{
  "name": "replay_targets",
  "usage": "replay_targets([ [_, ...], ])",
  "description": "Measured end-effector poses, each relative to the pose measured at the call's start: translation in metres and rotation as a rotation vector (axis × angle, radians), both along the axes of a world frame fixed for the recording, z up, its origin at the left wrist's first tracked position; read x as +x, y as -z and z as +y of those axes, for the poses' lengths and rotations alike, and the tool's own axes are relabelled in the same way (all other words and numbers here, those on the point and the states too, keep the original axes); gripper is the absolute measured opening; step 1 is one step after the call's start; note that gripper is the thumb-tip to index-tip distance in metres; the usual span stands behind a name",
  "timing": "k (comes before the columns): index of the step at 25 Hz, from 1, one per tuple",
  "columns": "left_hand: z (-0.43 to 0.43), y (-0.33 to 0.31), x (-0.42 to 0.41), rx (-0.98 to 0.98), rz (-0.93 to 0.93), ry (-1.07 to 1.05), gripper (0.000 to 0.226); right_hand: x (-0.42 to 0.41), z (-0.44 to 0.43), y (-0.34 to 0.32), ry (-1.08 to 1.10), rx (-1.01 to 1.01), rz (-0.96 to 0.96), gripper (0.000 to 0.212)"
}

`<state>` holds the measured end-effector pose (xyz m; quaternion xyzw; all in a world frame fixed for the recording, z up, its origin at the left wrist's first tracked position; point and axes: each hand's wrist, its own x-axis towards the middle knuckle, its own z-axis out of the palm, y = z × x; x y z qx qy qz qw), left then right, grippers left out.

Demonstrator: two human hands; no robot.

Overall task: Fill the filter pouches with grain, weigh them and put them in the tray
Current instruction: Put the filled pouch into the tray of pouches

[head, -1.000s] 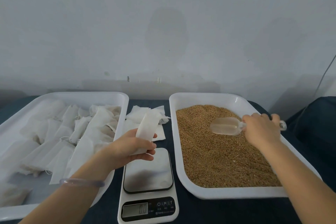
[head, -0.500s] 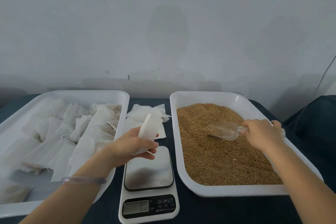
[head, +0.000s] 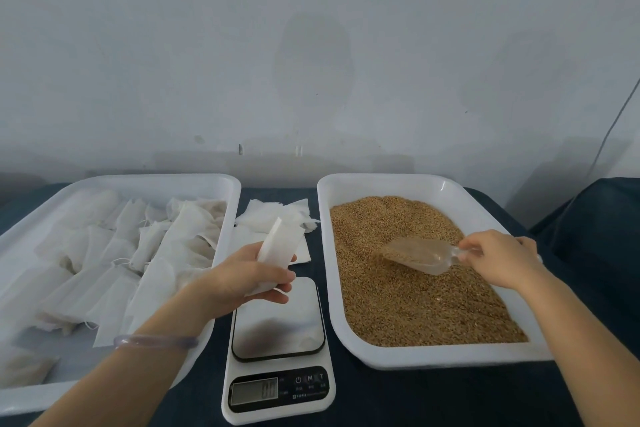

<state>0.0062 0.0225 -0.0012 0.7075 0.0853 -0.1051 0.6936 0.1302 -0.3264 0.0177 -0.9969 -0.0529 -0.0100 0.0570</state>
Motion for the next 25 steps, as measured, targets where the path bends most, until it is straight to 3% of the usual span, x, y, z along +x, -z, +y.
replay_targets([
  [6,-0.019,-0.017,0.0,0.097,-0.065,0.07,0.043,-0.006,-0.012,0.003,-0.049,0.123,0.097,0.024],
  [9,-0.055,-0.032,0.015,0.255,-0.16,0.135,0.033,-0.011,-0.014,-0.004,-0.098,0.251,0.115,0.028],
  [17,-0.093,-0.023,0.045,0.471,-0.218,0.016,0.042,-0.036,-0.022,-0.042,-0.198,0.487,0.008,0.026],
  [21,-0.083,-0.019,0.042,0.546,-0.222,0.015,0.036,-0.044,-0.018,-0.062,-0.298,0.492,0.004,0.015],
  [25,-0.081,-0.018,0.038,0.613,-0.24,0.068,0.031,-0.043,-0.01,-0.074,-0.32,0.323,-0.018,0.015],
])
